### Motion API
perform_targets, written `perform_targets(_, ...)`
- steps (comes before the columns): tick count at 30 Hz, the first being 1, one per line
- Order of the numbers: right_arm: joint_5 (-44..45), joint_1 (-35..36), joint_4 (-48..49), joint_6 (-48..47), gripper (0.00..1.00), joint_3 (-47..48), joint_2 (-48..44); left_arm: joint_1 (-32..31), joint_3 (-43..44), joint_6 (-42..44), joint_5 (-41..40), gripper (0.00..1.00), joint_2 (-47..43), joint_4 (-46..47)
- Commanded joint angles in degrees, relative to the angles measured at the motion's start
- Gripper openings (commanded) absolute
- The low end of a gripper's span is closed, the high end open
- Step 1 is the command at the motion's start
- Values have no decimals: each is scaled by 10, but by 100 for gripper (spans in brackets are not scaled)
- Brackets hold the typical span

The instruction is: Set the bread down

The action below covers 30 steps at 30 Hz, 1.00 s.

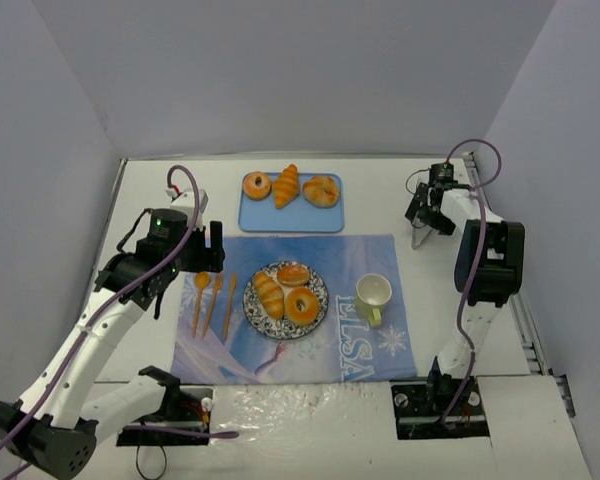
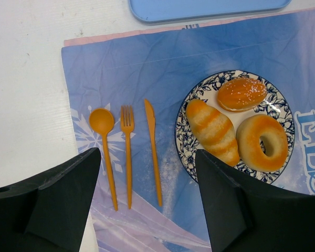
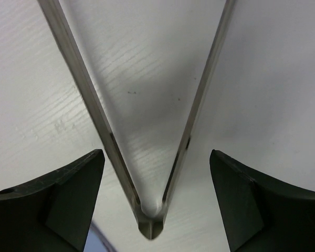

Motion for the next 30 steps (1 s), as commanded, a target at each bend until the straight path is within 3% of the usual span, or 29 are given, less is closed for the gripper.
perform_targets(1, 6, 13, 15, 3, 80, -11, -119, -1, 16, -3, -9, 69, -3, 22)
perform_targets(6, -25, 34, 25, 3, 84, -35, -214, -1, 17, -2, -12, 69, -3, 20)
perform_targets(11, -53, 100, 36, -6, 91, -62, -304, -2, 17, -2, -17, 69, -7, 20)
perform_targets(15, -125, 138, 65, -4, 99, -96, -362, -2, 17, -1, -19, 69, -8, 20)
perform_targets(20, -183, 191, 115, 11, 100, -156, -456, -3, 17, -1, -21, 69, -10, 19)
perform_targets(30, -128, 370, 151, 20, 100, -220, -508, -3, 18, -1, -18, 69, -3, 20)
